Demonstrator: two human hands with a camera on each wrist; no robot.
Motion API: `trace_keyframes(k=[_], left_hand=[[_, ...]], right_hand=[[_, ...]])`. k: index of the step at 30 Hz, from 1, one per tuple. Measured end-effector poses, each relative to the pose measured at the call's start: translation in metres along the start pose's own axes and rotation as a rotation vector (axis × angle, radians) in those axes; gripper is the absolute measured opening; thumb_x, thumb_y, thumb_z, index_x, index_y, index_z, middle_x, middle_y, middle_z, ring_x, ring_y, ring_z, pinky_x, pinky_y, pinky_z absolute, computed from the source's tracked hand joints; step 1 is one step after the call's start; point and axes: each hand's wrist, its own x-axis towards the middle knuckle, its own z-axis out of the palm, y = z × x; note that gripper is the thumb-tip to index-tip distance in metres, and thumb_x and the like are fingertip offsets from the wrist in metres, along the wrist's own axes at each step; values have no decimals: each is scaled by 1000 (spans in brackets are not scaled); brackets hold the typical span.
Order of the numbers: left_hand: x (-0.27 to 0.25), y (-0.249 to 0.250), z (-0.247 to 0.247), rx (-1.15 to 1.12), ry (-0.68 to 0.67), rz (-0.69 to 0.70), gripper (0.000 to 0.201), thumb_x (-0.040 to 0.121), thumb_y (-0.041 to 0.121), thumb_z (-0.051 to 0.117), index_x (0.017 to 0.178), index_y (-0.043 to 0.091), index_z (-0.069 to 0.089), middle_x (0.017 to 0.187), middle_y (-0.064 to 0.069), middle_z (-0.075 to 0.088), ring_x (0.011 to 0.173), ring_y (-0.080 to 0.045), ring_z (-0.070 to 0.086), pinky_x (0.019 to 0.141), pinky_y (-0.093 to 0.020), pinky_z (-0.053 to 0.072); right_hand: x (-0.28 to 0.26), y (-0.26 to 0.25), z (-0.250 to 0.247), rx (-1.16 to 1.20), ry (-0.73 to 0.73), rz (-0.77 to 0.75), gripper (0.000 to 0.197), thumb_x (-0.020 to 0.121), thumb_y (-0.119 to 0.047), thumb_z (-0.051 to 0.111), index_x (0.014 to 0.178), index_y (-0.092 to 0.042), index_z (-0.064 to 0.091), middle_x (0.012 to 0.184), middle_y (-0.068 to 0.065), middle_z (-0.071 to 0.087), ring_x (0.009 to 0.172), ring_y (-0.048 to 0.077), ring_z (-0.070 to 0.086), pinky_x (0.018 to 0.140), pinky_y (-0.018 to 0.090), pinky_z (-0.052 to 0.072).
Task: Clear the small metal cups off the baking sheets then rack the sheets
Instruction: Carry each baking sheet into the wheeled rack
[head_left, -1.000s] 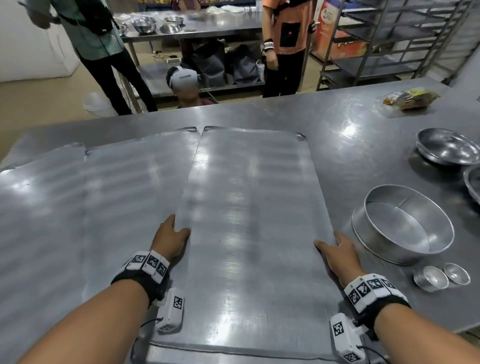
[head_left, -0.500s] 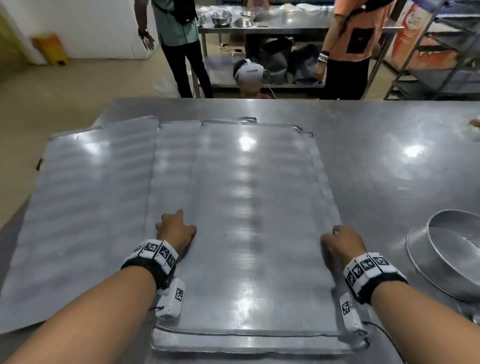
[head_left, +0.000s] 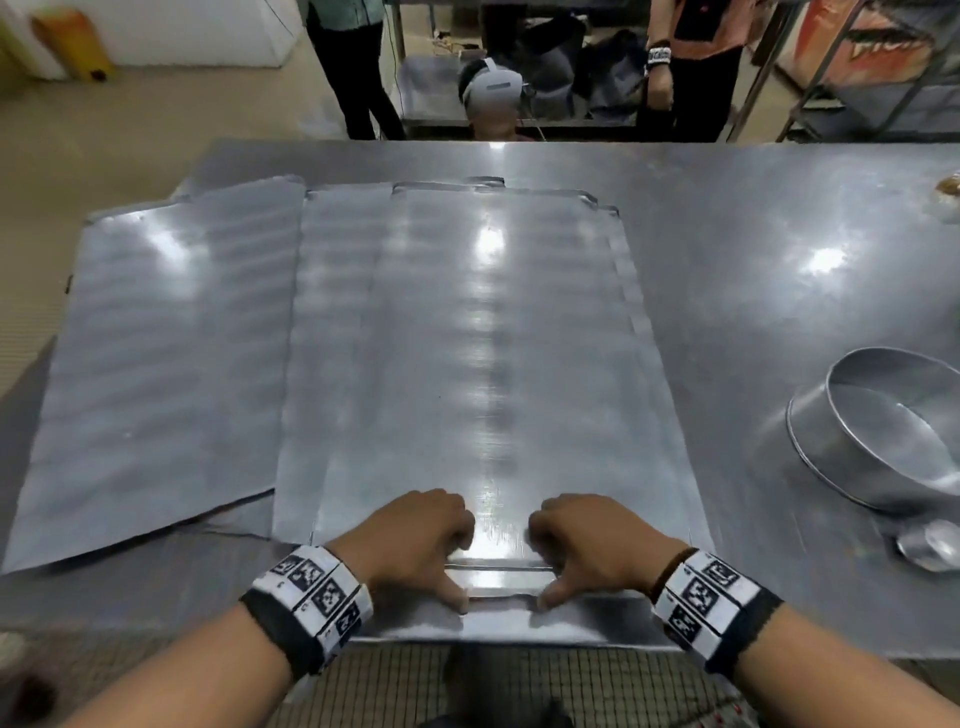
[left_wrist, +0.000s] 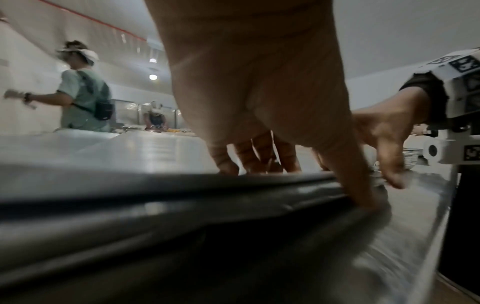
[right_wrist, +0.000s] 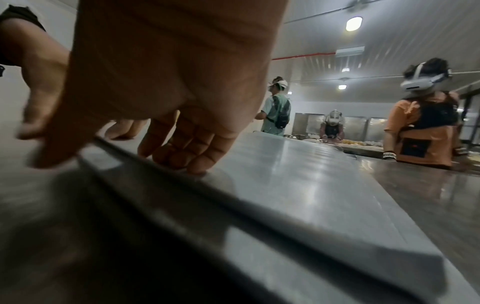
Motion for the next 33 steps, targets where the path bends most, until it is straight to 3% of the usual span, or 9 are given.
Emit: trace_keyframes(k=[8,11,14,16,19,23,27,30,33], left_hand=[[-27,21,41,-158,198,-88,16,86,48,70,92,35,63,89,18,59,81,0,53,73,-19,44],[-33,29,48,-227,270,-135,14,87,47,73,89,36,65,90,17,62,83,-1,56,76,-21,48],[-42,28,52,-354,318,-185,32,83,52,76,106,31,71,95,18,65,87,-1,60,83,-25,54],[-47,15,51,-425,428,-238,49,80,60,74,119,31,67,108,17,65,100,-3,61,93,-31,54],[-52,-18,43,-287,635,-488,73,82,69,63,140,27,54,140,-1,53,131,-25,46,109,-44,41],[-56,-59,33,-390,584,-803,83,87,63,61,149,13,39,147,-21,43,134,-42,41,110,-49,39],[-49,-74,31,-565,515,-743,69,86,62,57,131,10,56,131,-19,61,120,-36,57,101,-43,47],[-46,-86,38,-680,562,-703,91,72,71,57,143,15,53,142,-9,61,128,-29,58,108,-46,46],[-48,-90,41,-767,610,-651,69,81,51,70,139,18,57,134,-1,66,121,-25,62,106,-45,49]], right_hand=[[-25,-5,35,46,194,-59,14,83,-43,62,81,-30,57,77,-13,56,71,9,50,56,18,28],[-30,-5,45,71,234,-26,19,84,-48,61,77,-31,54,72,-16,52,68,6,49,56,20,30],[-37,4,46,110,241,32,37,82,-69,55,81,-32,59,77,-16,59,71,3,54,62,24,44],[-43,21,42,139,338,150,43,82,-74,50,87,-33,62,87,-15,60,83,7,57,69,26,47],[-54,59,36,202,608,480,46,87,-59,61,118,-25,63,119,1,59,116,23,52,88,38,47],[-54,89,40,485,585,760,74,87,-51,68,144,-12,42,142,20,50,132,36,46,105,42,40],[-41,87,57,500,451,805,66,93,-51,59,137,-4,44,139,21,54,125,38,52,95,38,42],[-35,84,56,523,458,831,68,94,-51,59,142,-5,40,144,20,51,128,38,50,96,37,40],[-30,91,58,543,461,850,72,93,-54,58,143,-7,38,146,18,50,130,37,50,97,36,40]])
